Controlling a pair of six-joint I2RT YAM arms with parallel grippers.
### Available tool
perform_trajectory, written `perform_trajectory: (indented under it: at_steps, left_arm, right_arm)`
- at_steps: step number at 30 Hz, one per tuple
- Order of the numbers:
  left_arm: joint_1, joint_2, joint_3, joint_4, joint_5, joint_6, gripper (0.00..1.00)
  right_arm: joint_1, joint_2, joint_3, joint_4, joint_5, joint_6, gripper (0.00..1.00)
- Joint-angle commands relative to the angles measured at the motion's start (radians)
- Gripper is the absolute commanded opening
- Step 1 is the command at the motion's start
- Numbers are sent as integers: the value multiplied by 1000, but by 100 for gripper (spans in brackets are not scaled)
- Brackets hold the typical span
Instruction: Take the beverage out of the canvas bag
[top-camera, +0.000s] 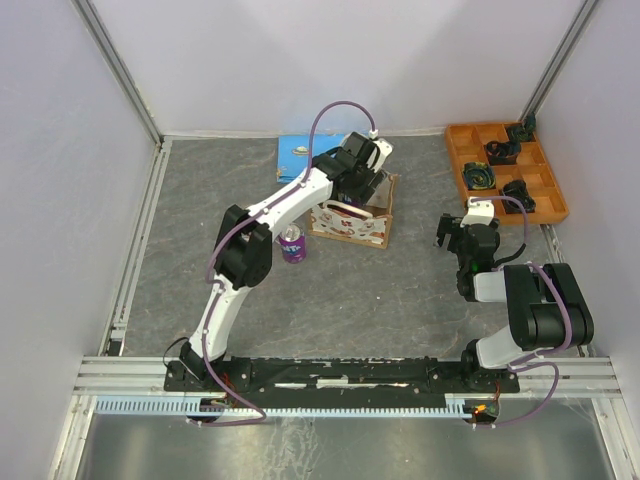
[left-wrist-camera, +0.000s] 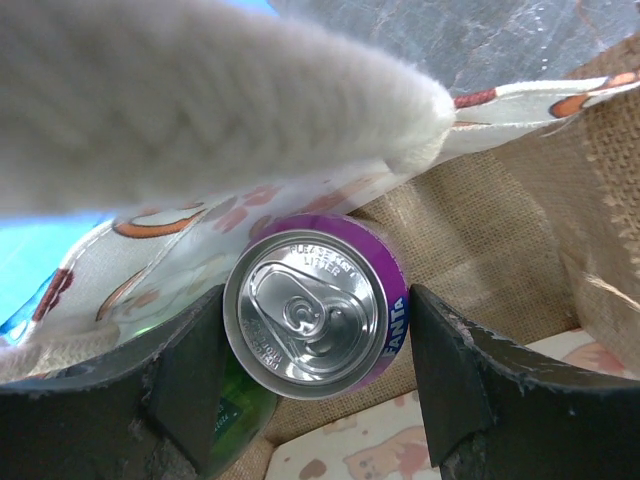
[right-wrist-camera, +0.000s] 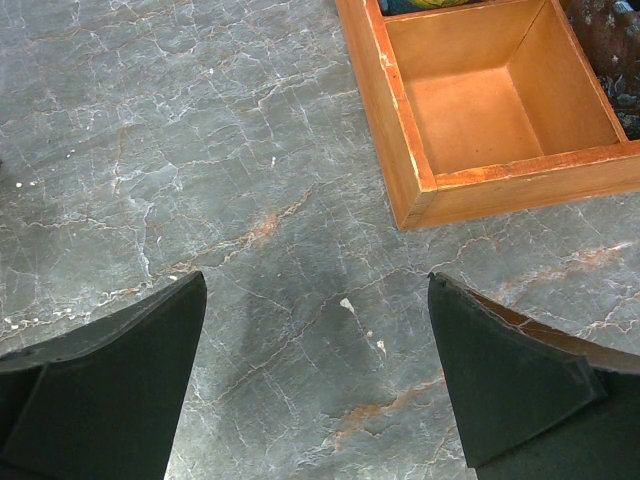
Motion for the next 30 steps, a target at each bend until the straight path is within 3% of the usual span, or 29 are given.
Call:
perform_trajectory:
  at_steps: [1,21,30]
  left_arm:
    - [21,-62,72,49,67,31,3]
    - [30,-224,54,40,84,35,3]
    - [48,-277,51,28,172,19,3]
  right_arm:
    - [0,-4,22,33,-4,-11,99]
    - [0,-3,22,33,-4,-10,99]
    - [0,-2,22,34,-4,-11,99]
